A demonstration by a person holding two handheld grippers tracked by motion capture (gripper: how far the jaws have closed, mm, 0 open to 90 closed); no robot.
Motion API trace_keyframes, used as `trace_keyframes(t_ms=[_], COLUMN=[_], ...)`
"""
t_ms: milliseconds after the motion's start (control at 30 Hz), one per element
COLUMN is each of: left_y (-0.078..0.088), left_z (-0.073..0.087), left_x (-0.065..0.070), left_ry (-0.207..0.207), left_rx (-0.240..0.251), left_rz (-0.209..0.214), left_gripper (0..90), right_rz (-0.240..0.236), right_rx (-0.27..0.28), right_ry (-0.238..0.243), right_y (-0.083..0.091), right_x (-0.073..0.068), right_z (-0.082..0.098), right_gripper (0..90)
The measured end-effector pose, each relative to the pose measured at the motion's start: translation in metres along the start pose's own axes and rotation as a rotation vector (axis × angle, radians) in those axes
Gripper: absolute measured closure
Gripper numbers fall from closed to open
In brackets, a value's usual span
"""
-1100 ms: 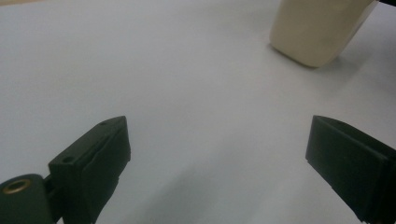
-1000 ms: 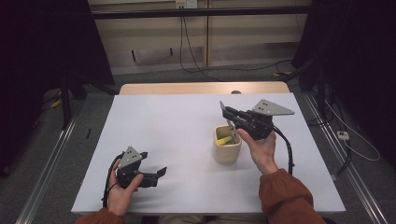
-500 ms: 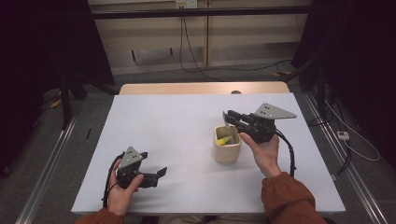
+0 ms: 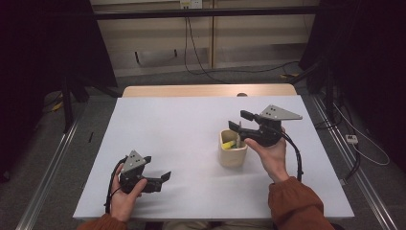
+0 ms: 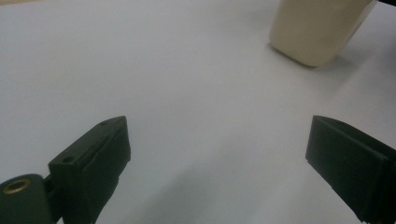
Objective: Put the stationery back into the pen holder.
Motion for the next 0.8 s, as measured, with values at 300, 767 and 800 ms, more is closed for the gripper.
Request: trace_keyframes(t_ms=[300, 767, 800], left_y=[0.000, 0.005, 0.005], left_z=[-0.002, -0.006, -0.006], left_x=[-0.002, -0.005, -0.005], left_ry=[0.015, 0.025, 0.023], left_rx=[0.008, 0.051, 0.053], left_rz=[0.000, -0.007, -0.009], left_gripper=[6.5, 6.6, 6.6], right_rz=[0.010, -0.018, -0.010], right_rx=[-0.018, -0.057, -0.060], right_ry=[-0.023, -0.021, -0.010], right_y=[0.003, 0.007, 0.008], right_x=[0.003, 0.001, 0.002], right_z=[-0.001, 0.007, 0.008], right_gripper=[15.6, 5.7, 5.7])
Point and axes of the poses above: each handheld gripper's, and its own axes: y roughly backward along the jaws, z roughly out of its underside, x roughly to its right, the point moved 10 cm from there along -y, roughly forward along the jaws, and after that the axes turned 9 degrees about -x, right-handed, at the moved point
